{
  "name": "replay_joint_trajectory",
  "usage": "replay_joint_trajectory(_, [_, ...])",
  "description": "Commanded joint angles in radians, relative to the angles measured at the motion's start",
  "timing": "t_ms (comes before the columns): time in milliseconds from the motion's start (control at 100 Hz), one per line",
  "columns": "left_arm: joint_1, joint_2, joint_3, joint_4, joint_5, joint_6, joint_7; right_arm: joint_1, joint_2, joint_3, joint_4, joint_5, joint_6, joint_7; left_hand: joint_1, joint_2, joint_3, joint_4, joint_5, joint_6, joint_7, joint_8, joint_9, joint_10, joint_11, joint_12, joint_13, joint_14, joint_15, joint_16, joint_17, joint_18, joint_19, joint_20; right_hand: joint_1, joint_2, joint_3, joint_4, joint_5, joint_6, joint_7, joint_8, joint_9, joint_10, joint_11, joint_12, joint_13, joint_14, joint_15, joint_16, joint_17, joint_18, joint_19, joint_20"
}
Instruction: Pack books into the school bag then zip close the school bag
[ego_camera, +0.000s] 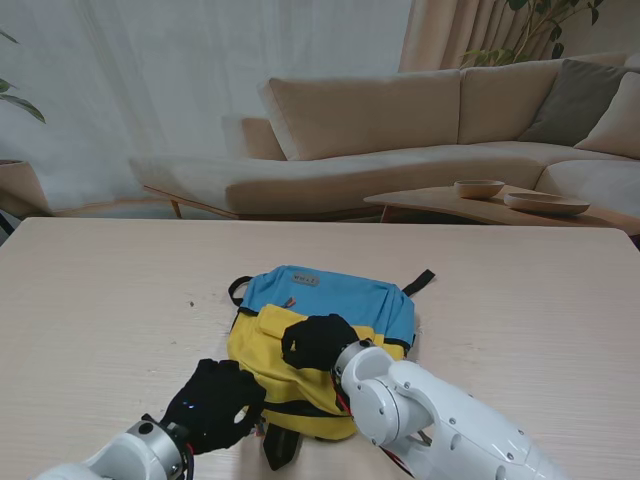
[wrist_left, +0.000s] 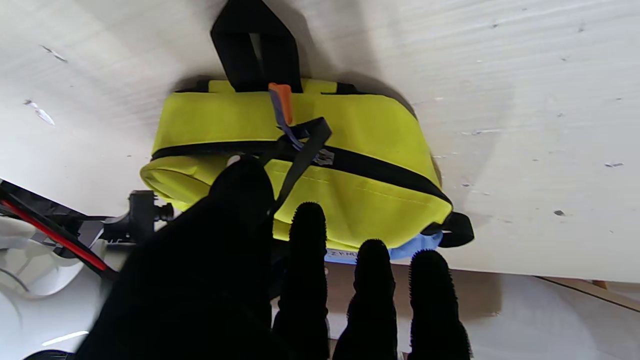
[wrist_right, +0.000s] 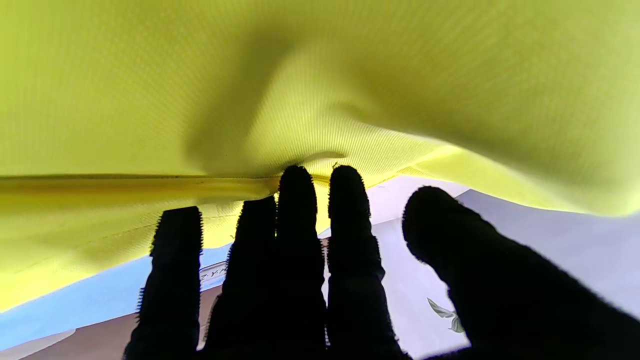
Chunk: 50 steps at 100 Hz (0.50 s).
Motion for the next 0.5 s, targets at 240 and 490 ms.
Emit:
replay_joint_trajectory(240, [0.049,-0.019,-0.055,-0.014,0.038,0.003,0.036,-0.144,-0.001,0.105,-0.076,-0.041,-0.104,-0.07,0.059,0.049,-0.038,-0.002,0.055,-0.056,-0.001,-0.043,0.01,-0.008,-0.005,0.017,0.004,0.008,0.023,0.021,-0.018,0.012,0.045,0.02,-0.044,-0.006,0.018,0.027,-0.103,-0.046,-0.014,0.026,-0.087,0.045,-0.022,-0.013,-0.004,0.108,-0.011,0.007,-0.004,0.075,-0.063,-0.028])
replay_joint_trajectory(490, [0.075,-0.025,-0.077,-0.017,0.037,0.007,0.075,-0.279,0.002,0.224,-0.189,-0.087,-0.238,-0.146,0.057,0.053,-0.056,0.003,0.047,-0.064,-0.007,-0.069,0.007,-0.007,-0.005,0.009,0.004,0.01,0.025,0.02,-0.018,0.012,0.046,0.018,-0.025,-0.043,0.067,0.02,-0.149,-0.046,0.003,0.029,-0.119,0.055,0.083,0.028,-0.003,0.143,0.144,0.084,0.069,0.117,0.12,0.064])
